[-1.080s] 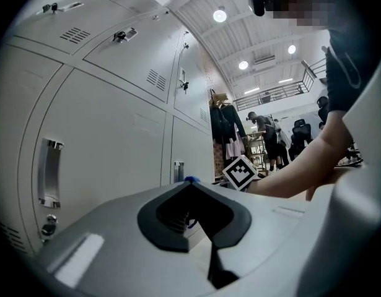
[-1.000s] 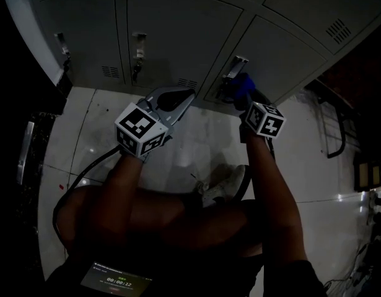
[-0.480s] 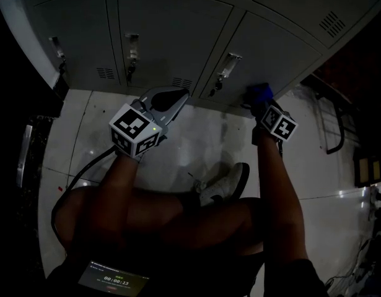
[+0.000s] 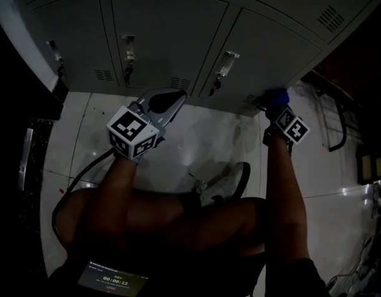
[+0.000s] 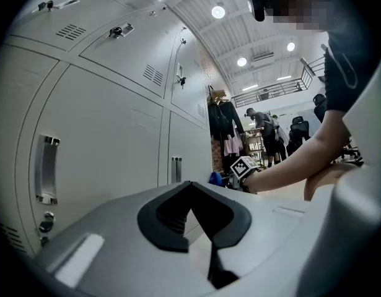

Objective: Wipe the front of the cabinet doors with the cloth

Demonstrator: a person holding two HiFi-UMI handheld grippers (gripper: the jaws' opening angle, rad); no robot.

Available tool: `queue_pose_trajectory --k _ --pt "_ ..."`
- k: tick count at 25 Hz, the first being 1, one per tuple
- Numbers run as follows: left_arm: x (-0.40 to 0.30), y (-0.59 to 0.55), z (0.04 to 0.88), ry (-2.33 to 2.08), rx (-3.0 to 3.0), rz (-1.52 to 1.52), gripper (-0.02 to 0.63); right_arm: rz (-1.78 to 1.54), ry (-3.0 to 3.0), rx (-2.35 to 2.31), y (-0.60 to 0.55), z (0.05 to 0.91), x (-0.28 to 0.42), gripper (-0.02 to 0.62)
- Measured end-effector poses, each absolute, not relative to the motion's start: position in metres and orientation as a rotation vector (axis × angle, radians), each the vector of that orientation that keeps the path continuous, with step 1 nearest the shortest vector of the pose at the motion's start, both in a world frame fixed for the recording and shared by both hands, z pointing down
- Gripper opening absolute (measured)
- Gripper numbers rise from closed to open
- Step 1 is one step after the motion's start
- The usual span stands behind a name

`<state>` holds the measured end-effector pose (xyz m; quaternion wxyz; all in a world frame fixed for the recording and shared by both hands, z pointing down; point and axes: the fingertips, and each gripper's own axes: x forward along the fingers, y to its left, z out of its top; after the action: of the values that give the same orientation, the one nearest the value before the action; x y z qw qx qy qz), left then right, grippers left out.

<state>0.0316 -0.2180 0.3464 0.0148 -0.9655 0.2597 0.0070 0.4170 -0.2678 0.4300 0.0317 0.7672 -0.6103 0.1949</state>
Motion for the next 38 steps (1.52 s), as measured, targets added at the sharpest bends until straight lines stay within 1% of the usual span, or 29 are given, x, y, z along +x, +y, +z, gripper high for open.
queue_pose_trajectory --k 6,9,12,16,21,24,33,38 --pt "0.031 -0.219 0.347 0.812 -3.003 0.020 0.003 0.585 -1.905 2.366 -0.261 0.422 0.405 0.061" --pt "0.029 -0.219 0.345 0.818 -2.995 0.027 0.003 0.540 -2.014 2.352 -0.260 0.394 0.380 0.061" --pt "0.029 -0.218 0.344 0.818 -2.995 0.026 0.003 0.430 -2.148 2.274 -0.267 0.363 0.338 0.061" --pt "0.029 -0.217 0.343 0.816 -2.994 0.022 0.003 0.329 -2.306 2.092 -0.268 0.341 0.263 0.061" --pt "0.027 -0.219 0.344 0.824 -2.991 0.019 0.003 0.417 -2.461 1.880 -0.265 0.354 0.174 0.061" --pt "0.027 -0.220 0.345 0.830 -2.993 0.017 0.003 0.431 -2.456 1.770 -0.266 0.381 0.140 0.061" --pt "0.025 -0.223 0.349 0.840 -3.002 0.014 0.003 0.508 -2.391 1.666 -0.288 0.451 0.122 0.061" --pt "0.024 -0.225 0.355 0.854 -3.011 -0.004 0.003 0.476 -2.318 1.667 -0.300 0.477 0.141 0.061"
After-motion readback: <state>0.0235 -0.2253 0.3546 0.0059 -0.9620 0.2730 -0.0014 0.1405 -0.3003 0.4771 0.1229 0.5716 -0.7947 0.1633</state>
